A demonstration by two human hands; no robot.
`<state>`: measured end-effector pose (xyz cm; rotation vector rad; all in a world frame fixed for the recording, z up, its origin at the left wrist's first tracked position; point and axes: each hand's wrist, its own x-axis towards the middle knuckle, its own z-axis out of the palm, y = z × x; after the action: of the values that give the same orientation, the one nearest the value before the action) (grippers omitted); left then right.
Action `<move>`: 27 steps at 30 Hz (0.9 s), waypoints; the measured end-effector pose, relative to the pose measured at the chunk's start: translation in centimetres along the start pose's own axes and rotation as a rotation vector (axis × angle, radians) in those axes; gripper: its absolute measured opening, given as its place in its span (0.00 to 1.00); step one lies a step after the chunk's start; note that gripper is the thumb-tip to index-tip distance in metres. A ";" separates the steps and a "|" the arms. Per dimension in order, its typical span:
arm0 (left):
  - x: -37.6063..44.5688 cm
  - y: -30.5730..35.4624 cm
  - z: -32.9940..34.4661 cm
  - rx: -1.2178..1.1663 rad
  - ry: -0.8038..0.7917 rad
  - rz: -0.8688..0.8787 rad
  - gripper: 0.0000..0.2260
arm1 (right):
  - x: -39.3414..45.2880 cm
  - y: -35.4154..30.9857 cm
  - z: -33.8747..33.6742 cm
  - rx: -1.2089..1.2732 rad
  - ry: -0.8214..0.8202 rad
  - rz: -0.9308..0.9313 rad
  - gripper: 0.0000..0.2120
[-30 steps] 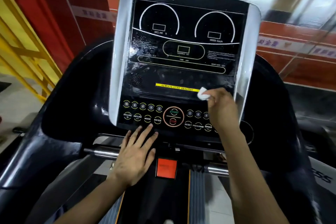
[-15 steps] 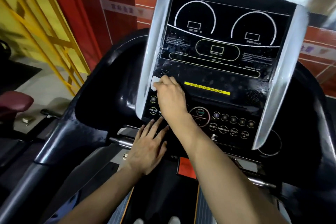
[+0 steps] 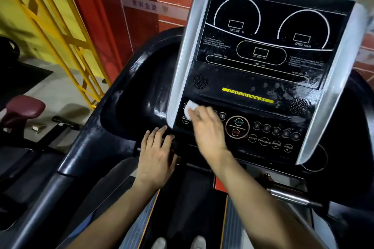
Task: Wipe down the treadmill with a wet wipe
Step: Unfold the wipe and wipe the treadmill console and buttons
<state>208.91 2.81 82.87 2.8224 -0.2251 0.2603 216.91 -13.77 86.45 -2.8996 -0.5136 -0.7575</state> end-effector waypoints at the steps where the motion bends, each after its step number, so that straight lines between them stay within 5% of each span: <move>1: 0.1 0.1 0.0 -0.014 0.003 0.007 0.21 | 0.7 0.7 -0.3 0.013 0.018 0.071 0.18; 9: 0.8 1.9 1.2 -0.102 -0.049 0.062 0.25 | -4.8 0.9 -0.2 0.114 -0.041 0.097 0.19; 13: 1.0 2.3 1.5 -0.143 -0.105 0.113 0.24 | -6.4 6.8 -2.1 0.219 0.099 0.472 0.15; 17: 1.2 2.5 1.9 -0.139 -0.164 0.118 0.28 | -5.8 8.0 -3.2 0.198 0.231 0.649 0.18; 23: 1.1 1.8 2.3 -0.116 -0.174 0.144 0.28 | -5.1 -0.1 -0.4 0.231 -0.032 0.314 0.16; 27: 1.0 1.6 2.4 -0.089 -0.171 0.174 0.29 | -7.4 2.7 -1.2 0.181 0.022 0.396 0.16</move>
<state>209.93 0.48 81.28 2.7400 -0.5086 0.0443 211.22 -18.67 83.83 -2.6933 0.0014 -0.6427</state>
